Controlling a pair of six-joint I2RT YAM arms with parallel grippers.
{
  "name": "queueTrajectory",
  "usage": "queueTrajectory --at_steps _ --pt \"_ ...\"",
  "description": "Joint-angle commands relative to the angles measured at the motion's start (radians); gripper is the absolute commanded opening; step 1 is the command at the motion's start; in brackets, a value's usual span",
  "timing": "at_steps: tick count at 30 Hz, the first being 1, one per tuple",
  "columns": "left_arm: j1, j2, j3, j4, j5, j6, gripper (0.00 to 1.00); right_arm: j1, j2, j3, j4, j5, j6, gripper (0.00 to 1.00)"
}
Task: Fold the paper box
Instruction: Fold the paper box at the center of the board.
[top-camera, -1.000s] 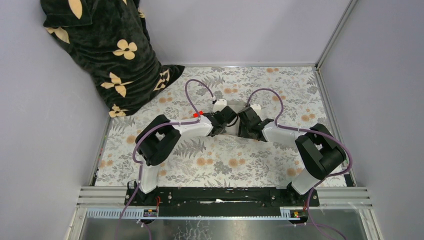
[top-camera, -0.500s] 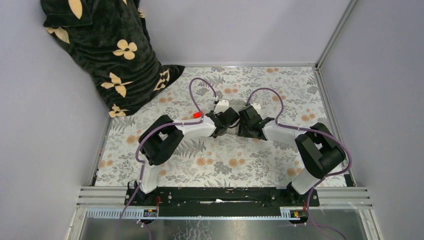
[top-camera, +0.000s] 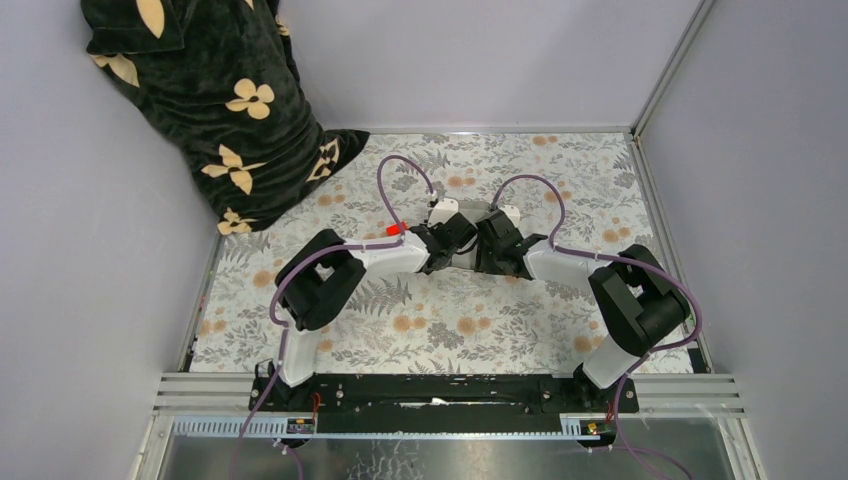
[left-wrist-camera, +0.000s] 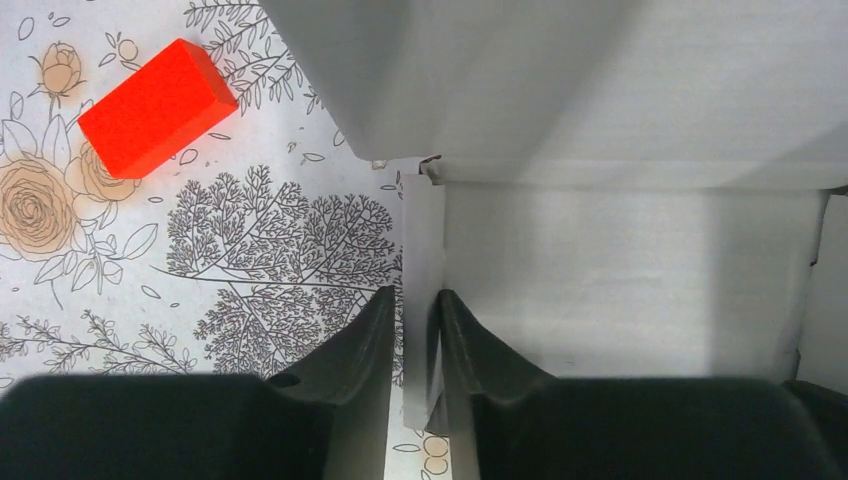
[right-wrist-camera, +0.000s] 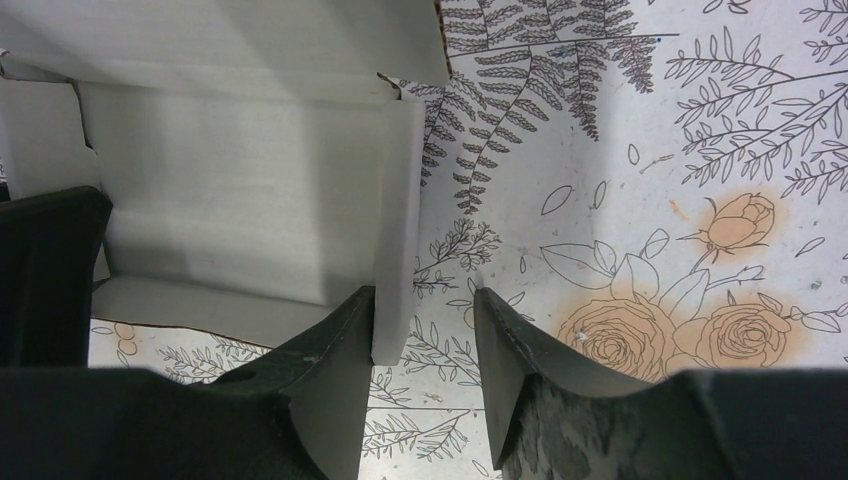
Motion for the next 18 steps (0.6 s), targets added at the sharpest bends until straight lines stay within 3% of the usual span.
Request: queueTrajectory --at_steps 1,9,13,18 --pt "0.01 0.023 -0.03 0.034 0.12 0.018 0.25 0.034 0.065 -0.03 -0.124 -0.039 -0.005 0.47" --pt "0.021 0.012 -0.052 0.088 0.197 0.02 0.12 0.035 0.068 -0.03 -0.123 -0.043 -0.008 0.47" --pt "0.027 0.011 -0.067 0.097 0.2 0.018 0.1 0.034 0.072 -0.028 -0.123 -0.047 -0.009 0.47" --pt "0.034 0.002 -0.076 0.103 0.197 0.018 0.31 0.033 0.078 -0.026 -0.124 -0.049 -0.01 0.47"
